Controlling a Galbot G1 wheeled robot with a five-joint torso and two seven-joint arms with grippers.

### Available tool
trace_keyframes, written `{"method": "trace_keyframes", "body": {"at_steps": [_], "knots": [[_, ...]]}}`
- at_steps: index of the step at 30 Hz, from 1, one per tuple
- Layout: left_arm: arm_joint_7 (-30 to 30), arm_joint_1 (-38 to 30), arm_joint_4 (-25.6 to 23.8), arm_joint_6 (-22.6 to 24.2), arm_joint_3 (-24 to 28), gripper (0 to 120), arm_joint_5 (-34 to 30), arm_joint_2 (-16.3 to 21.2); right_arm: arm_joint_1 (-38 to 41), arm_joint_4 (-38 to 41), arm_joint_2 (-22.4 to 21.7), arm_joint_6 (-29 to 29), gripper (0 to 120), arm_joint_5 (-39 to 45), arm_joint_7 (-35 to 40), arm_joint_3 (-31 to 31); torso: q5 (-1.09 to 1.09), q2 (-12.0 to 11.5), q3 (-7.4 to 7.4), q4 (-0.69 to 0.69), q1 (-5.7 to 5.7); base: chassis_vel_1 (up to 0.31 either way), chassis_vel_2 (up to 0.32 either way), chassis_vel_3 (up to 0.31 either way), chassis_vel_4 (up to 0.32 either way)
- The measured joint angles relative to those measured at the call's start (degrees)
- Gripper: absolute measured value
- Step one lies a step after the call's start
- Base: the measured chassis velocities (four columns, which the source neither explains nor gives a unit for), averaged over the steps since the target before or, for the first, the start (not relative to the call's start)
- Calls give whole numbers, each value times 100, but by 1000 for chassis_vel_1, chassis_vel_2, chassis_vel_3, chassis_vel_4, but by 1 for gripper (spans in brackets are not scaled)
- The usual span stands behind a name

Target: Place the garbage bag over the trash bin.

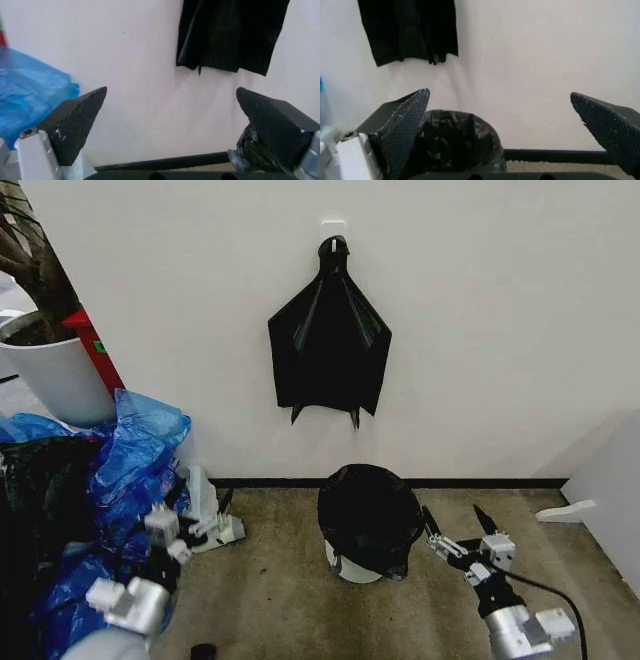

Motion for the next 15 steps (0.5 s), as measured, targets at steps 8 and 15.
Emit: {"method": "trace_keyframes", "body": {"at_steps": [8, 15], "knots": [[59, 745, -144, -571, 16, 100, 326, -623, -403, -11, 221, 398, 100, 88, -212, 38, 0, 0, 0, 1, 0, 0, 0, 0, 0], [8, 1213, -168, -873, 118, 100, 382, -827, -626, -99, 185, 638, 100, 261, -338, 18, 1, 0, 0, 0, 0, 0, 0, 0, 0]]}}
